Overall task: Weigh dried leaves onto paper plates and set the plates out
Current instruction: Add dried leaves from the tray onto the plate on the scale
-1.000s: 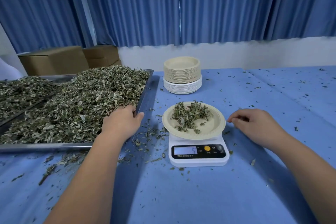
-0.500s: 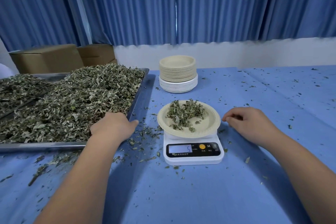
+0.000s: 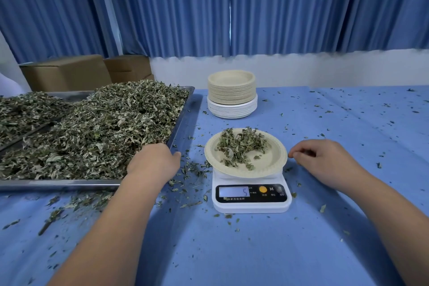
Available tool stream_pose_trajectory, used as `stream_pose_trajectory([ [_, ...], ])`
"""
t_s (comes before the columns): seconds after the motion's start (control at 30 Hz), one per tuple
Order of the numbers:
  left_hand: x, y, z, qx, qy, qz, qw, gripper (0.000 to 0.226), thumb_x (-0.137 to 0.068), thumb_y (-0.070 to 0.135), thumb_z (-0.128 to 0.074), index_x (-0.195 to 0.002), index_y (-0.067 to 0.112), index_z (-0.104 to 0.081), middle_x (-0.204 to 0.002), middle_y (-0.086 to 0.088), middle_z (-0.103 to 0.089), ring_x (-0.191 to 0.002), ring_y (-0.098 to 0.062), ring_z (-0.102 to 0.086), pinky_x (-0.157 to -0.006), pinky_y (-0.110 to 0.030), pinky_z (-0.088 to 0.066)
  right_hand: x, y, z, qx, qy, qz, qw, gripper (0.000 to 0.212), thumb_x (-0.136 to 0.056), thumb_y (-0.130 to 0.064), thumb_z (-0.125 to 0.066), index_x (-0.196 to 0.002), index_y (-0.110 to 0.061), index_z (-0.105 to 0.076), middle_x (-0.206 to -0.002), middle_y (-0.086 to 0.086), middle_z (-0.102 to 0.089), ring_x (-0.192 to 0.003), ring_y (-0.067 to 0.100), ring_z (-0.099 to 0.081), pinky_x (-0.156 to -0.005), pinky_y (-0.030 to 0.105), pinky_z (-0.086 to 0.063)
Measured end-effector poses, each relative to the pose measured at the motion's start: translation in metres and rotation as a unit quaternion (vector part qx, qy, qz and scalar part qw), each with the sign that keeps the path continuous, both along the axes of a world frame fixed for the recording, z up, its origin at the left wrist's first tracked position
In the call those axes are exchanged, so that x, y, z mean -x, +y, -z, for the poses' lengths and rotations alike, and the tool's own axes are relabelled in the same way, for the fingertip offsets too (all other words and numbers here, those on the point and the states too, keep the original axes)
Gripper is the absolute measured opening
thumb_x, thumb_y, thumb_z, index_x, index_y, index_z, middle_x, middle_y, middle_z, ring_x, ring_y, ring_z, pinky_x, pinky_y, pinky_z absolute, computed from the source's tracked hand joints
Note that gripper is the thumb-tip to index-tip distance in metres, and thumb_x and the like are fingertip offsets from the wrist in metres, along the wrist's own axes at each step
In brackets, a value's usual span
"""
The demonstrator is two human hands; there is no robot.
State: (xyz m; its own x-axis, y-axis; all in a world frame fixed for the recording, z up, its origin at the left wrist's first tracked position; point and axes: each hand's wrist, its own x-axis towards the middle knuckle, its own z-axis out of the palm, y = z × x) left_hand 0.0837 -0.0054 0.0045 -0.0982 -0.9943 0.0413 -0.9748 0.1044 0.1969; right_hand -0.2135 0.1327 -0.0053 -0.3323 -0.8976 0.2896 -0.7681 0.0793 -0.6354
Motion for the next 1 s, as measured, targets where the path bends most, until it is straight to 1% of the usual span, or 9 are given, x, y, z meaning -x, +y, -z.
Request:
stream_pose_trajectory([
  [0.17, -0.006, -0.006, -0.001, 0.016, 0.031, -0.011, 0.999, 0.046, -0.098, 0.047, -0.044, -0.067, 0.012, -0.045, -0.067, -0.005, -0.054, -0.057, -0.021, -0.052, -0.050, -0.026, -0.037, 0.000, 0.000, -0.001, -0.001, 0.002, -0.001, 1.000, 0.026, -0.090, -0.011, -0.056, -0.076, -0.028, -0.070, -0.052, -0.028, -0.055, -0.051, -0.007, -0.049, -0.050, 0.005, -0.037],
  [0.27, -0.009, -0.007, -0.003, 0.029, 0.074, -0.022, 0.997, 0.055, -0.095, 0.052, -0.048, -0.059, 0.011, -0.042, -0.053, -0.003, -0.043, -0.046, -0.021, -0.042, -0.047, -0.023, -0.032, -0.001, 0.001, -0.001, -0.001, 0.000, -0.006, 1.000, 0.026, -0.090, -0.011, -0.056, -0.076, -0.028, -0.070, -0.051, -0.026, -0.055, -0.049, -0.007, -0.048, -0.048, 0.005, -0.036],
  [0.33, -0.014, -0.007, -0.007, 0.038, 0.108, -0.024, 0.993, 0.056, -0.093, 0.052, -0.052, -0.058, 0.010, -0.041, -0.052, -0.003, -0.040, -0.047, -0.022, -0.040, -0.048, -0.024, -0.029, -0.001, 0.001, -0.001, 0.000, -0.004, -0.005, 1.000, 0.026, -0.090, -0.011, -0.056, -0.076, -0.028, -0.070, -0.052, -0.026, -0.056, -0.049, -0.006, -0.048, -0.048, 0.005, -0.036],
  [0.47, -0.021, -0.008, -0.013, 0.053, 0.188, -0.009, 0.981, 0.032, -0.092, 0.038, -0.063, -0.076, 0.011, -0.057, -0.070, -0.006, -0.059, -0.059, -0.021, -0.052, -0.050, -0.025, -0.036, 0.000, 0.000, 0.000, 0.003, -0.019, -0.001, 1.000, 0.028, -0.089, -0.010, -0.057, -0.074, -0.030, -0.071, -0.054, -0.023, -0.058, -0.049, -0.004, -0.048, -0.047, 0.006, -0.036],
  [0.57, -0.024, -0.006, -0.015, 0.070, 0.235, -0.008, 0.969, 0.009, -0.094, 0.025, -0.061, -0.089, 0.018, -0.062, -0.067, -0.006, -0.061, -0.047, -0.017, -0.052, -0.035, -0.019, -0.033, -0.001, 0.000, 0.000, 0.002, -0.013, -0.002, 1.000, 0.027, -0.089, -0.010, -0.057, -0.075, -0.028, -0.071, -0.054, -0.025, -0.058, -0.050, -0.006, -0.049, -0.048, 0.005, -0.036],
  [0.63, -0.026, -0.008, -0.015, 0.088, 0.236, -0.003, 0.968, 0.009, -0.096, 0.021, -0.056, -0.091, 0.019, -0.063, -0.064, -0.005, -0.059, -0.043, -0.016, -0.048, -0.035, -0.020, -0.034, -0.001, 0.000, -0.001, 0.002, -0.010, -0.001, 1.000, 0.027, -0.089, -0.010, -0.057, -0.075, -0.028, -0.071, -0.054, -0.025, -0.057, -0.050, -0.006, -0.049, -0.049, 0.005, -0.036],
  [0.73, -0.028, -0.011, -0.014, 0.109, 0.225, 0.000, 0.968, 0.015, -0.099, 0.018, -0.049, -0.093, 0.021, -0.063, -0.069, -0.005, -0.061, -0.049, -0.021, -0.050, -0.045, -0.025, -0.040, 0.000, 0.000, 0.000, 0.000, -0.014, 0.000, 1.000, 0.026, -0.090, -0.011, -0.057, -0.077, -0.028, -0.071, -0.052, -0.024, -0.056, -0.048, -0.004, -0.048, -0.047, 0.006, -0.036],
  [0.83, -0.031, -0.012, -0.013, 0.135, 0.221, 0.006, 0.966, 0.018, -0.101, 0.025, -0.046, -0.093, 0.020, -0.061, -0.067, -0.007, -0.061, -0.049, -0.023, -0.050, -0.047, -0.026, -0.038, -0.001, 0.000, 0.000, -0.006, -0.015, 0.002, 1.000, 0.027, -0.090, -0.013, -0.057, -0.076, -0.031, -0.071, -0.053, -0.021, -0.057, -0.048, -0.001, -0.047, -0.047, 0.008, -0.037],
  [1.0, -0.027, -0.005, -0.017, 0.168, 0.248, 0.052, 0.953, 0.025, -0.100, 0.039, -0.046, -0.092, 0.020, -0.059, -0.062, -0.005, -0.059, -0.045, -0.018, -0.045, -0.045, -0.025, -0.034, -0.003, -0.001, 0.000, -0.003, -0.014, 0.004, 1.000, 0.027, -0.089, -0.013, -0.057, -0.075, -0.031, -0.070, -0.068, -0.007, -0.065, -0.055, -0.003, -0.050, -0.051, 0.007, -0.039],
])
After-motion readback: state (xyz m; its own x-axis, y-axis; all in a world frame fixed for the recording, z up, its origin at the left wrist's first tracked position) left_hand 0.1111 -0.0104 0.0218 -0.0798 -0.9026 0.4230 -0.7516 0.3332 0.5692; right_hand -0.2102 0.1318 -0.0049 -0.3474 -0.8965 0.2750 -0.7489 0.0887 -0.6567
